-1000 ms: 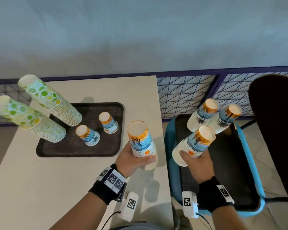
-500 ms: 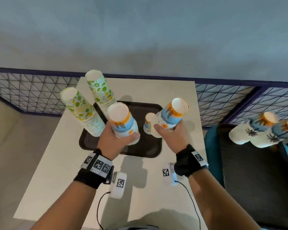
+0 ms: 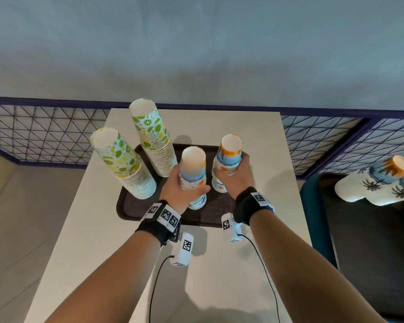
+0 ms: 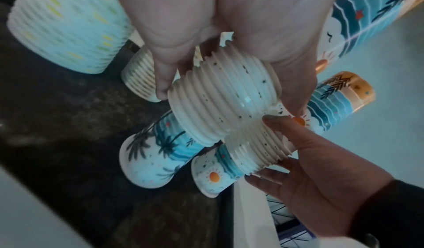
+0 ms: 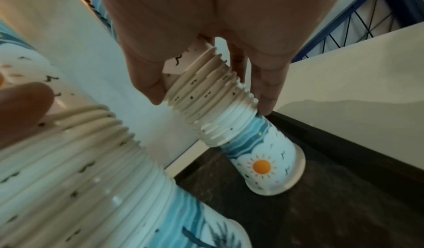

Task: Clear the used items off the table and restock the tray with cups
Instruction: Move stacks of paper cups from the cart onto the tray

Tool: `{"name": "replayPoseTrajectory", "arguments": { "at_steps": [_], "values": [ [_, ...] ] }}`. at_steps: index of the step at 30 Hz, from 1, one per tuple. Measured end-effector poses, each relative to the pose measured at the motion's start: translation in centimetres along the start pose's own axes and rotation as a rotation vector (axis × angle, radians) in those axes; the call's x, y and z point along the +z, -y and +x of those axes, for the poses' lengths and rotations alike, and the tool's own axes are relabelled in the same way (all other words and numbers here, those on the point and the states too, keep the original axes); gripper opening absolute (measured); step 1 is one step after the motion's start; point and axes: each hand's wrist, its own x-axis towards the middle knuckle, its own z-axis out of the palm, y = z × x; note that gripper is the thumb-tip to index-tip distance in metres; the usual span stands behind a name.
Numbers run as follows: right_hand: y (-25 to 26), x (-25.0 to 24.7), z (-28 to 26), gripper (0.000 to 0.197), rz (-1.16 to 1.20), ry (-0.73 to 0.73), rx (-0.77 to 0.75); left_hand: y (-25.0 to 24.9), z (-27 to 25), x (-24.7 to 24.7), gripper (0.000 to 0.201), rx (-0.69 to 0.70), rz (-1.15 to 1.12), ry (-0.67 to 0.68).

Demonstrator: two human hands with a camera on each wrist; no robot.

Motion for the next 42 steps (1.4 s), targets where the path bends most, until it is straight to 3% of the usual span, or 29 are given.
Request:
{"name": "replayPoseTrajectory", "arguments": {
  "at_steps": [7,13,21,28,32,35,39,42],
  "values": [
    [-2.7,2.5,1.1,0.087,-0.085,0.074,0.035,3.8,1.1,-0.1,0.110,-0.130,0.003,0.008],
    [-4.4,4.3,2.2,0.088,-0.290,0.126,0.043,5.1,1.6,0.1,0.086,-0.123,0.011,0.005],
    [-4.7,5.3,3.1,0.083,-0.341,0.126,0.019,5.2,2.8,1.0,0.093,-0.134,0.097,-0.024],
    [-3.8,3.3,2.6,0.104,-0.338,0.203,0.047,4.5,1.7,0.7,0.114,-0.188,0.119,-0.019],
    [-2.9,-0.9,0.1,0.098,-0.235,0.182,0.058,4.7,-1.2,0.2,0.127,-0.337,0.082,-0.025],
    [-3.3,-5.5,-2.8,0.077,-0.063,0.120,0.025,5.0,-4.4,0.4,0.110,-0.383,0.144,0.020],
    [-5.7,-12.6,-5.9,0.043,-0.017,0.006,-0.023,5.0,-8.5,2.6,0.042,-0.262,0.332,0.165],
    [-8.5,-18.8,-7.6,0.029,-0.042,-0.060,-0.015,3.6,-10.3,6.4,0.011,-0.151,0.389,0.252]
  ]
}}
